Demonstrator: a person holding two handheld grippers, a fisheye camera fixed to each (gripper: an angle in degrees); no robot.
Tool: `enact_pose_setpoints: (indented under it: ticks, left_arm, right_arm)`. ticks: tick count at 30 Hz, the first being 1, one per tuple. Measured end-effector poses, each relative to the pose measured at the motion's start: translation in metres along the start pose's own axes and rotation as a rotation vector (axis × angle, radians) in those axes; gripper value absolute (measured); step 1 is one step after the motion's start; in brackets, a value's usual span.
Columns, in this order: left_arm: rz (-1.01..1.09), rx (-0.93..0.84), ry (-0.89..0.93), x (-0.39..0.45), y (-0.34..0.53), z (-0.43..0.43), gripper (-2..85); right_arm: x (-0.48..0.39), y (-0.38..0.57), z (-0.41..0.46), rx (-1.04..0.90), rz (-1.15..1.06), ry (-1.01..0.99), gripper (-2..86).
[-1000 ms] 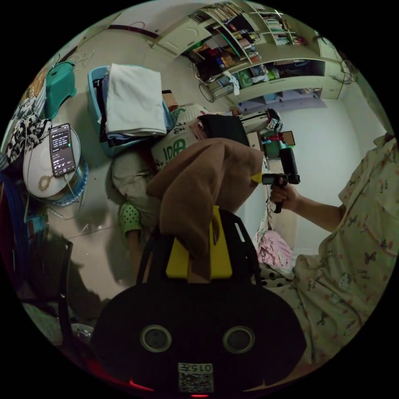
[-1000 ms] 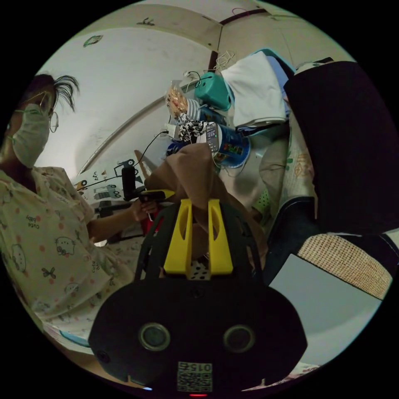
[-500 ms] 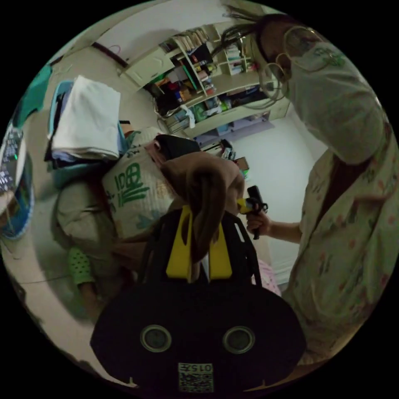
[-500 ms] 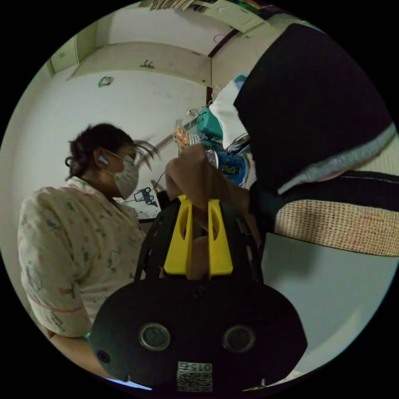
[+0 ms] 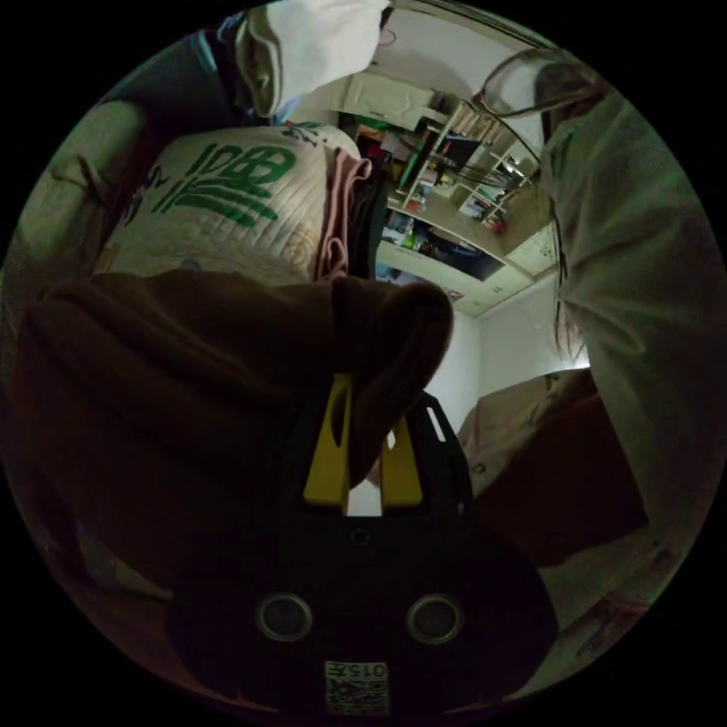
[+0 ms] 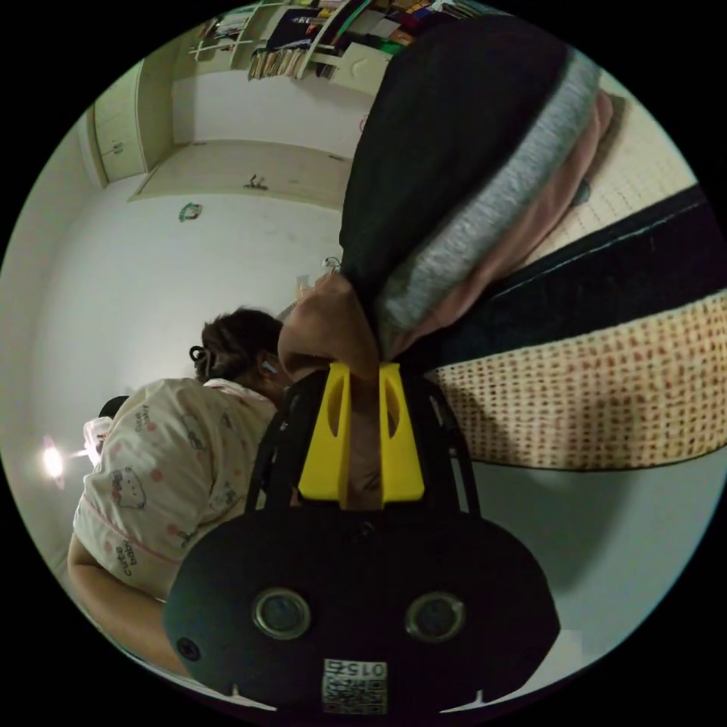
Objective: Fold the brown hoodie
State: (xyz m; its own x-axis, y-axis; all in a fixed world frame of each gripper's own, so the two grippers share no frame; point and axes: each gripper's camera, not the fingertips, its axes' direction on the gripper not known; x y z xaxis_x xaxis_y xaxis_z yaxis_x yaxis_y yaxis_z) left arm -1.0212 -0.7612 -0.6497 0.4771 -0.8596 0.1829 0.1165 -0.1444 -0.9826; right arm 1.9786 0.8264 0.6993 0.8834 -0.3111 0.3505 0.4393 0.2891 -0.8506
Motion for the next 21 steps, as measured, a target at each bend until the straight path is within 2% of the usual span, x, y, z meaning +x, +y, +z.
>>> enact_pose_setpoints:
  ticks: [5, 13, 21]
  left_arm:
    - [-0.109, 0.027, 0.092, -0.009, 0.038, 0.009, 2.7]
    - [-0.119, 0.042, 0.129, 0.004, 0.093, 0.021, 2.0]
    - [-0.132, 0.048, 0.156, 0.016, 0.140, 0.036, 1.5]
  right_arm:
    - [0.020, 0.031, -0.046, 0.056, -0.014, -0.117, 6.5]
    - [0.036, 0.086, -0.109, 0.179, -0.039, -0.272, 6.5]
    - [0.032, 0.126, -0.167, 0.199, -0.038, -0.329, 6.5]
